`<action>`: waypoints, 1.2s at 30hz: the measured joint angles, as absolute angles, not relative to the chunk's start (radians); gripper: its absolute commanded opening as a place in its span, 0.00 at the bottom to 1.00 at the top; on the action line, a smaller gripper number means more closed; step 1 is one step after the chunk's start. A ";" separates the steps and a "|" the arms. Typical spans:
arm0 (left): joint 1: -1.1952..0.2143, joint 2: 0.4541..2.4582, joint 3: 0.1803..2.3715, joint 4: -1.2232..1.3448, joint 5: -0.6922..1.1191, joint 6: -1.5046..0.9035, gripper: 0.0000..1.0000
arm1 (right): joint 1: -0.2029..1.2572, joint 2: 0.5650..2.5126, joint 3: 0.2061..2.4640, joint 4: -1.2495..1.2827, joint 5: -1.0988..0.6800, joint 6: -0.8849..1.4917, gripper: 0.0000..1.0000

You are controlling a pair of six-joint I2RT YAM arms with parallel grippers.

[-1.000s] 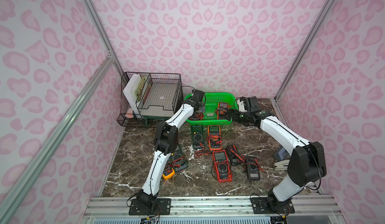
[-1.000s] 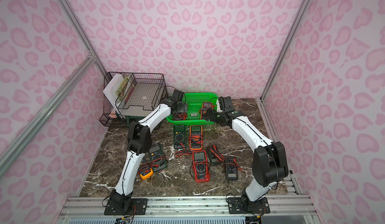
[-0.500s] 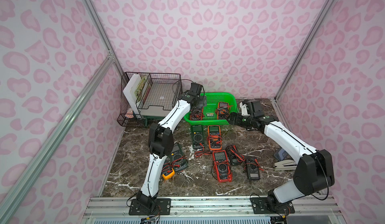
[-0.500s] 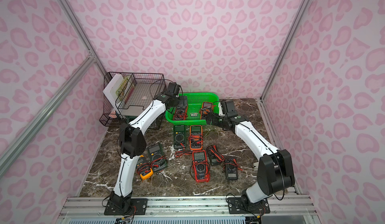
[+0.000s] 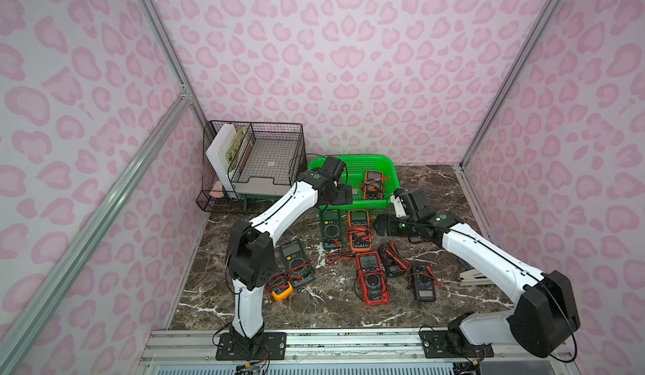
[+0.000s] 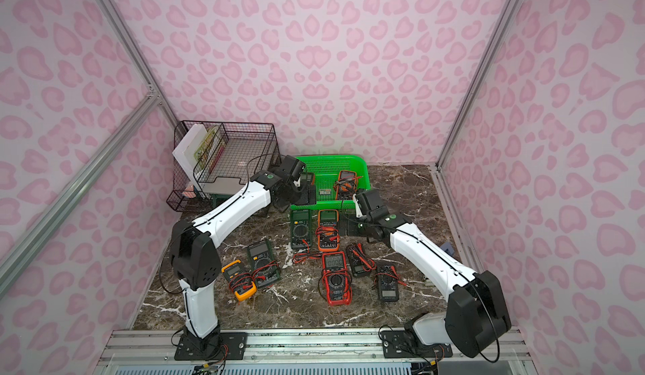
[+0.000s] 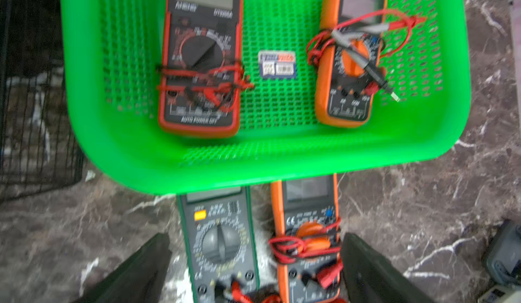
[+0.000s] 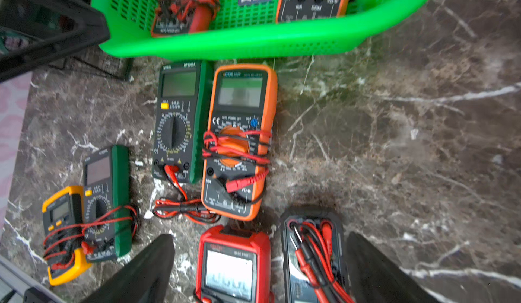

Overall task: Put the multimeter into the basket
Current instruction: Place the multimeter in the basket, then pick up the multimeter from the center of the board.

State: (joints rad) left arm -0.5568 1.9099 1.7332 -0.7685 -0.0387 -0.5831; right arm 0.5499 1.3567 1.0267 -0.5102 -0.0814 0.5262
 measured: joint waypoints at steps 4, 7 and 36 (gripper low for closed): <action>-0.562 1.769 1.542 -0.784 -0.027 -0.633 0.99 | 0.615 1.305 0.951 -0.537 -0.055 0.553 0.99; -0.564 1.686 1.437 -0.804 -0.019 -0.657 0.99 | 0.657 1.280 0.908 -0.559 -0.053 0.577 0.99; -0.566 1.461 1.194 -0.880 0.017 -0.674 0.99 | 1.083 1.431 0.916 -0.680 0.101 0.942 0.99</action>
